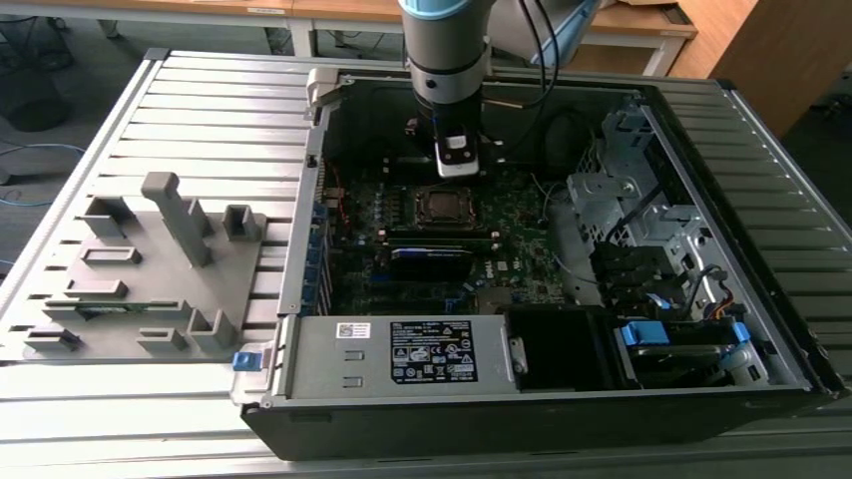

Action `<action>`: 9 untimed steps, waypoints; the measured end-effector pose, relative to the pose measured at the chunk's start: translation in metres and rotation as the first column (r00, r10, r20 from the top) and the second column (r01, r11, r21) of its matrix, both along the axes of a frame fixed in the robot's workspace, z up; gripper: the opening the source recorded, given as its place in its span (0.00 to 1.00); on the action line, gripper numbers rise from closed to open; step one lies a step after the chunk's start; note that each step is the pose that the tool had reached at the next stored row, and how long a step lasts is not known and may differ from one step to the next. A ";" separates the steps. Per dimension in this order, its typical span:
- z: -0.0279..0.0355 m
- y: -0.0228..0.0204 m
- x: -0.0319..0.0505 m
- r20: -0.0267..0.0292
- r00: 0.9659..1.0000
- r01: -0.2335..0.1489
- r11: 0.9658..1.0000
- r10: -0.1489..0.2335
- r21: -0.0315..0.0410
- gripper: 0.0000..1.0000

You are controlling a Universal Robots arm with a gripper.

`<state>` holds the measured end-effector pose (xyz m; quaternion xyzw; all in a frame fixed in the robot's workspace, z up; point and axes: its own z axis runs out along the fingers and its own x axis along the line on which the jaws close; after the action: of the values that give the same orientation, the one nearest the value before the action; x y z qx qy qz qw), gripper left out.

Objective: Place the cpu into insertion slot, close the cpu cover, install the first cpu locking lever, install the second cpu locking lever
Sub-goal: 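Install the first cpu locking lever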

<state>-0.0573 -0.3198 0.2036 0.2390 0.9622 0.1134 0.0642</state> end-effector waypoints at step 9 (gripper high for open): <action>-0.0031 0.0011 -0.0004 0.002 1.000 0.004 1.000 -0.004 0.000 0.11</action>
<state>-0.0577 -0.3187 0.2004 0.2409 0.9617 0.1133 0.0652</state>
